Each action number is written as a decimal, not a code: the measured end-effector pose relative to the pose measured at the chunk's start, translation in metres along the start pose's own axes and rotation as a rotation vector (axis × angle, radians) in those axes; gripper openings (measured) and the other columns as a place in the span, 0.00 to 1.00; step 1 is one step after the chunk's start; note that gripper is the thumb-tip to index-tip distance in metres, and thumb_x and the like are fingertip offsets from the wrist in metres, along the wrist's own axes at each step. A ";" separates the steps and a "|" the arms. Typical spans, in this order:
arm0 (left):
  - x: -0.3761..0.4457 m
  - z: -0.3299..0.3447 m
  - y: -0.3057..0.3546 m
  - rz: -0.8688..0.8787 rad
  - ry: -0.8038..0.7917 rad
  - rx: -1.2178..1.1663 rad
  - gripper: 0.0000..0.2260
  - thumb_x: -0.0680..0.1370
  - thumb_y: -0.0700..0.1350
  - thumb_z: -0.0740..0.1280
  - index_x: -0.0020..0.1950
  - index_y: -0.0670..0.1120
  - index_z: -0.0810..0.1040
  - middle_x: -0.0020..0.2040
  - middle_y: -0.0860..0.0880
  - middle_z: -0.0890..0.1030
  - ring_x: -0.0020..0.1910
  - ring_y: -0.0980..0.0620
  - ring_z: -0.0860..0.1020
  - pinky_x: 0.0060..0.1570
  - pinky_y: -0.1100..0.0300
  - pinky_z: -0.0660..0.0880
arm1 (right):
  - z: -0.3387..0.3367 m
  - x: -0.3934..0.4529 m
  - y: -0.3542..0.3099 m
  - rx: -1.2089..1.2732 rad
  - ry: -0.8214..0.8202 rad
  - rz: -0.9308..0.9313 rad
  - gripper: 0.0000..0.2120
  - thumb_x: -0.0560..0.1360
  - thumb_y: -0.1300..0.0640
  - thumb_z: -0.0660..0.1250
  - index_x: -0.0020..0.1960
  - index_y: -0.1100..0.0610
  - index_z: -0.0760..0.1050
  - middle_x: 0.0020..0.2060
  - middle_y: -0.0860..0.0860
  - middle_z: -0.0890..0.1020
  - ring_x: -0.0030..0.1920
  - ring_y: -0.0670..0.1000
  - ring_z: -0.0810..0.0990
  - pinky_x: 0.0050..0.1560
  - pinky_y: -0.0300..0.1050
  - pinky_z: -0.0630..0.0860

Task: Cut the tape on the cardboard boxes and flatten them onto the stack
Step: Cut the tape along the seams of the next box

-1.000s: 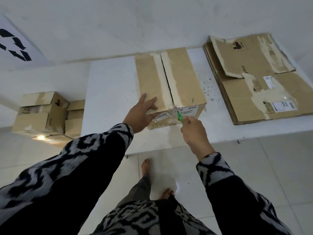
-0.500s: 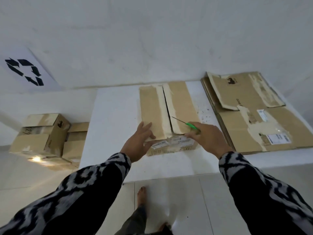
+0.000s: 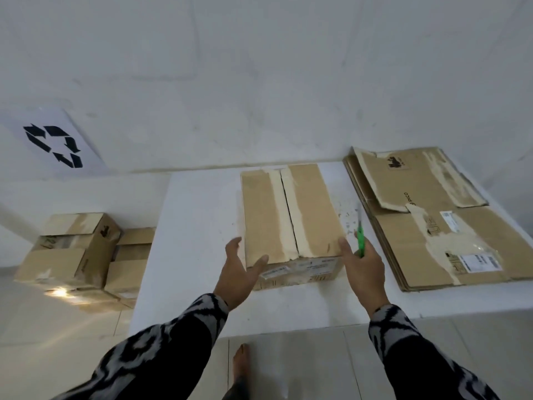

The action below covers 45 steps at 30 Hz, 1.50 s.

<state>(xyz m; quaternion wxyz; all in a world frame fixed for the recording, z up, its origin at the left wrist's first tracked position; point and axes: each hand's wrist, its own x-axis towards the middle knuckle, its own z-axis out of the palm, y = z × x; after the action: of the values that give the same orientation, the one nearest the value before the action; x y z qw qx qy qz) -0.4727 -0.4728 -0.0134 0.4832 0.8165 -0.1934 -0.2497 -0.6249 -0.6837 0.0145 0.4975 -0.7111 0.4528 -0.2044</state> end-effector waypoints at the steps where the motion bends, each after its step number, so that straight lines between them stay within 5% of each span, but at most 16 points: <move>1: 0.003 0.001 0.000 -0.056 -0.033 0.003 0.33 0.77 0.58 0.68 0.76 0.50 0.56 0.75 0.49 0.65 0.69 0.47 0.71 0.65 0.53 0.71 | 0.002 0.000 0.001 -0.008 0.017 0.043 0.14 0.78 0.42 0.66 0.49 0.53 0.75 0.33 0.49 0.74 0.36 0.51 0.74 0.33 0.42 0.67; 4: 0.025 -0.021 -0.001 -0.007 0.024 0.204 0.26 0.82 0.49 0.63 0.77 0.46 0.59 0.71 0.48 0.71 0.67 0.45 0.73 0.64 0.59 0.68 | 0.020 -0.026 0.010 -0.068 0.014 0.088 0.22 0.78 0.40 0.64 0.38 0.58 0.77 0.31 0.52 0.78 0.35 0.54 0.76 0.32 0.43 0.67; 8: 0.057 -0.079 0.010 -0.281 0.354 0.128 0.33 0.82 0.52 0.62 0.80 0.40 0.50 0.79 0.39 0.56 0.76 0.40 0.60 0.74 0.49 0.58 | 0.034 -0.051 0.016 -0.058 0.129 0.100 0.23 0.79 0.41 0.62 0.41 0.60 0.79 0.31 0.55 0.78 0.35 0.55 0.77 0.34 0.45 0.67; 11: 0.031 -0.062 0.022 -0.493 0.145 0.085 0.43 0.81 0.59 0.61 0.79 0.37 0.38 0.79 0.38 0.55 0.76 0.39 0.60 0.71 0.52 0.60 | 0.017 -0.010 -0.008 0.018 0.341 0.061 0.15 0.80 0.44 0.63 0.48 0.56 0.77 0.36 0.50 0.78 0.43 0.57 0.78 0.41 0.45 0.68; 13: 0.009 -0.037 0.032 -0.561 -0.032 0.088 0.46 0.79 0.63 0.60 0.79 0.37 0.38 0.78 0.39 0.58 0.74 0.40 0.63 0.68 0.54 0.64 | 0.006 0.023 -0.024 -0.015 0.271 0.027 0.16 0.79 0.44 0.64 0.61 0.53 0.77 0.47 0.50 0.80 0.52 0.57 0.79 0.49 0.45 0.69; 15: 0.013 -0.017 0.031 -0.509 -0.081 0.045 0.48 0.76 0.65 0.64 0.78 0.38 0.40 0.75 0.40 0.65 0.71 0.41 0.68 0.65 0.56 0.68 | 0.000 0.054 -0.030 -0.098 0.102 0.044 0.25 0.78 0.41 0.65 0.70 0.54 0.71 0.59 0.53 0.79 0.60 0.57 0.76 0.54 0.46 0.70; 17: 0.030 -0.007 0.029 -0.460 -0.016 0.079 0.50 0.73 0.66 0.67 0.76 0.38 0.43 0.71 0.39 0.70 0.67 0.40 0.72 0.65 0.50 0.72 | 0.001 0.074 -0.030 -0.117 -0.041 0.100 0.27 0.77 0.39 0.66 0.69 0.53 0.72 0.60 0.52 0.79 0.60 0.57 0.77 0.53 0.47 0.73; 20: 0.060 -0.018 0.027 -0.376 0.095 0.208 0.43 0.76 0.62 0.68 0.76 0.37 0.50 0.72 0.37 0.68 0.68 0.38 0.71 0.63 0.51 0.71 | 0.010 0.063 -0.024 -0.090 -0.073 0.107 0.20 0.77 0.39 0.65 0.53 0.55 0.79 0.44 0.51 0.80 0.48 0.56 0.79 0.37 0.44 0.69; 22: 0.083 -0.043 0.029 -0.284 0.202 0.357 0.35 0.78 0.58 0.65 0.76 0.39 0.57 0.74 0.39 0.67 0.69 0.37 0.69 0.64 0.48 0.68 | 0.013 0.032 -0.015 -0.154 -0.017 0.097 0.25 0.77 0.35 0.62 0.42 0.58 0.78 0.36 0.53 0.79 0.38 0.55 0.78 0.33 0.43 0.66; 25: 0.101 -0.069 0.039 -0.398 0.347 0.497 0.37 0.79 0.59 0.63 0.79 0.46 0.48 0.80 0.42 0.49 0.73 0.30 0.58 0.71 0.39 0.57 | 0.015 0.001 -0.003 -0.219 0.054 0.043 0.25 0.79 0.37 0.61 0.36 0.57 0.74 0.30 0.52 0.76 0.33 0.55 0.75 0.31 0.43 0.64; 28: 0.079 -0.040 0.042 -0.424 0.198 0.351 0.46 0.77 0.61 0.65 0.79 0.44 0.37 0.79 0.40 0.35 0.75 0.30 0.54 0.75 0.43 0.53 | 0.015 0.021 -0.018 -0.206 0.109 -0.046 0.14 0.79 0.41 0.62 0.52 0.51 0.79 0.35 0.50 0.78 0.37 0.50 0.76 0.33 0.40 0.67; 31: 0.046 0.002 0.035 -0.327 0.062 0.198 0.45 0.78 0.58 0.67 0.79 0.47 0.38 0.77 0.37 0.40 0.74 0.35 0.59 0.73 0.46 0.60 | 0.023 0.062 -0.033 -0.296 -0.037 -0.123 0.22 0.78 0.39 0.63 0.68 0.46 0.73 0.45 0.49 0.81 0.45 0.49 0.79 0.41 0.42 0.74; 33: 0.046 0.010 0.037 -0.296 0.060 0.163 0.40 0.79 0.56 0.66 0.79 0.50 0.40 0.77 0.36 0.41 0.72 0.35 0.62 0.70 0.45 0.65 | 0.030 0.083 -0.038 -0.348 -0.150 -0.088 0.30 0.76 0.36 0.64 0.75 0.45 0.65 0.60 0.49 0.79 0.59 0.54 0.78 0.57 0.49 0.76; 35: 0.061 0.003 0.039 -0.232 0.033 0.195 0.37 0.80 0.55 0.64 0.80 0.51 0.42 0.78 0.36 0.39 0.73 0.35 0.62 0.69 0.48 0.64 | 0.033 0.090 -0.040 -0.361 -0.193 -0.027 0.33 0.74 0.35 0.65 0.74 0.47 0.65 0.64 0.50 0.78 0.61 0.55 0.77 0.61 0.52 0.74; 41: 0.117 -0.032 0.046 0.077 -0.157 0.491 0.28 0.82 0.54 0.62 0.78 0.48 0.57 0.77 0.44 0.60 0.72 0.43 0.66 0.70 0.53 0.64 | 0.043 0.015 -0.019 -0.197 0.051 0.172 0.27 0.71 0.38 0.72 0.57 0.52 0.64 0.48 0.52 0.80 0.43 0.55 0.79 0.38 0.47 0.74; 45: 0.101 -0.018 0.052 0.211 -0.230 0.828 0.25 0.83 0.57 0.54 0.79 0.53 0.55 0.81 0.46 0.43 0.79 0.37 0.47 0.72 0.39 0.60 | 0.046 -0.005 -0.010 -0.106 0.130 0.202 0.28 0.70 0.36 0.72 0.56 0.52 0.64 0.48 0.52 0.80 0.44 0.55 0.80 0.40 0.49 0.77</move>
<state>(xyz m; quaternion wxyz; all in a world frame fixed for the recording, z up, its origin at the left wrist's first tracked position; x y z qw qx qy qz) -0.3851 -0.5406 0.0175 0.1134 0.8841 -0.4119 -0.1895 -0.5887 -0.6544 0.0045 0.4469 -0.6724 0.5636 -0.1746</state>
